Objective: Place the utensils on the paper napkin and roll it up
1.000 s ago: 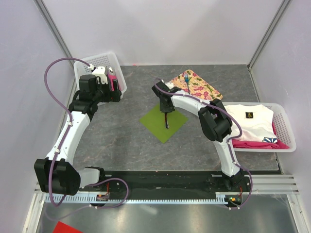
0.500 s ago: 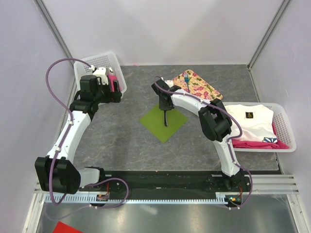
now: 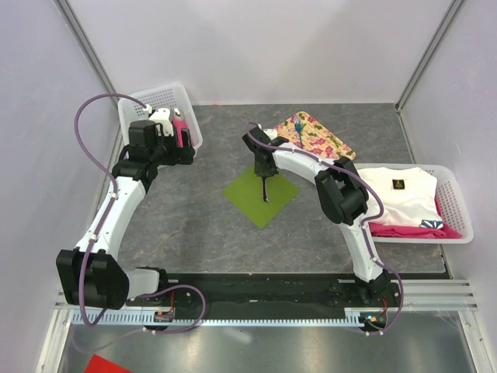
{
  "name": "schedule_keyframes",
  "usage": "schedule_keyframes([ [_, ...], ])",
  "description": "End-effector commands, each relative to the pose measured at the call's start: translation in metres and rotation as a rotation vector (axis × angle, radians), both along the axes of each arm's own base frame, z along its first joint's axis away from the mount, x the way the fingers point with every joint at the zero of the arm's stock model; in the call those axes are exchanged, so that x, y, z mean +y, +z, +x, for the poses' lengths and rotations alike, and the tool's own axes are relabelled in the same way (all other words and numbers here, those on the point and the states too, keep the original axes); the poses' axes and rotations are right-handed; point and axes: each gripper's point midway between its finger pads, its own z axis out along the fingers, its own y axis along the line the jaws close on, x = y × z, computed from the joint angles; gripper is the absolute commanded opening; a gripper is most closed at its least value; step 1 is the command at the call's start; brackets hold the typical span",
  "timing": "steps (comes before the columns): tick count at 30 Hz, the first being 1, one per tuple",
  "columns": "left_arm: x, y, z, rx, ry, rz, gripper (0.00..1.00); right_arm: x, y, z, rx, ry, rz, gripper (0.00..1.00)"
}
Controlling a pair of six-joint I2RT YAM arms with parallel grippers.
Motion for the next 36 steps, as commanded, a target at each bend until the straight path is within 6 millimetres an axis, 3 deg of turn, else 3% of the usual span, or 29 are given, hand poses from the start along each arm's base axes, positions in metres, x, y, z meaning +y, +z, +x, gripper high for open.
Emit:
schedule_keyframes([
  [1, 0.003, 0.004, 0.006, -0.029, 0.015, 0.006, 1.0, 0.007, 0.003, 0.01, -0.015, 0.002, 0.027, 0.05],
  [2, 0.004, 0.004, 0.006, -0.028, 0.015, 0.009, 1.0, 0.008, 0.001, 0.01, -0.012, 0.004, 0.03, 0.16],
  [7, 0.004, 0.005, 0.006, -0.03, 0.014, 0.014, 1.0, 0.009, 0.0, 0.009, -0.002, 0.002, 0.043, 0.28],
  [8, 0.004, 0.005, 0.006, -0.031, 0.013, 0.015, 1.0, 0.009, 0.001, 0.009, -0.002, 0.004, 0.046, 0.36],
  [12, 0.004, 0.007, 0.007, -0.034, 0.011, 0.015, 1.0, 0.017, 0.02, 0.014, -0.029, 0.024, 0.084, 0.51],
  [18, -0.003, 0.025, 0.005, -0.061, -0.016, -0.014, 1.0, 0.033, 0.072, 0.024, -0.116, 0.134, 0.159, 0.58],
  [22, -0.024, 0.044, -0.005, -0.097, -0.127, -0.079, 1.0, 0.043, 0.123, 0.033, -0.219, 0.298, 0.204, 0.64],
  [24, -0.034, 0.051, -0.011, -0.114, -0.2, -0.093, 1.0, 0.031, 0.136, 0.04, -0.254, 0.359, 0.178, 0.66],
  [25, -0.043, 0.056, -0.014, -0.122, -0.256, -0.113, 1.0, 0.024, 0.144, 0.044, -0.27, 0.37, 0.179, 0.71],
  [28, -0.053, 0.059, -0.017, -0.108, -0.292, -0.163, 1.0, -0.004, 0.143, 0.061, -0.251, 0.397, 0.243, 0.73],
  [29, -0.054, 0.059, -0.015, -0.103, -0.291, -0.172, 1.0, -0.026, 0.143, 0.075, -0.255, 0.367, 0.249, 0.72],
  [31, -0.057, 0.056, -0.014, -0.087, -0.29, -0.195, 1.0, -0.058, 0.132, 0.094, -0.254, 0.311, 0.198, 0.67],
  [35, -0.063, 0.05, -0.011, -0.057, -0.305, -0.235, 0.94, -0.093, 0.12, 0.123, -0.278, 0.251, 0.105, 0.63],
  [36, -0.067, 0.05, -0.012, -0.055, -0.325, -0.25, 0.94, -0.102, 0.109, 0.13, -0.267, 0.226, 0.077, 0.61],
])
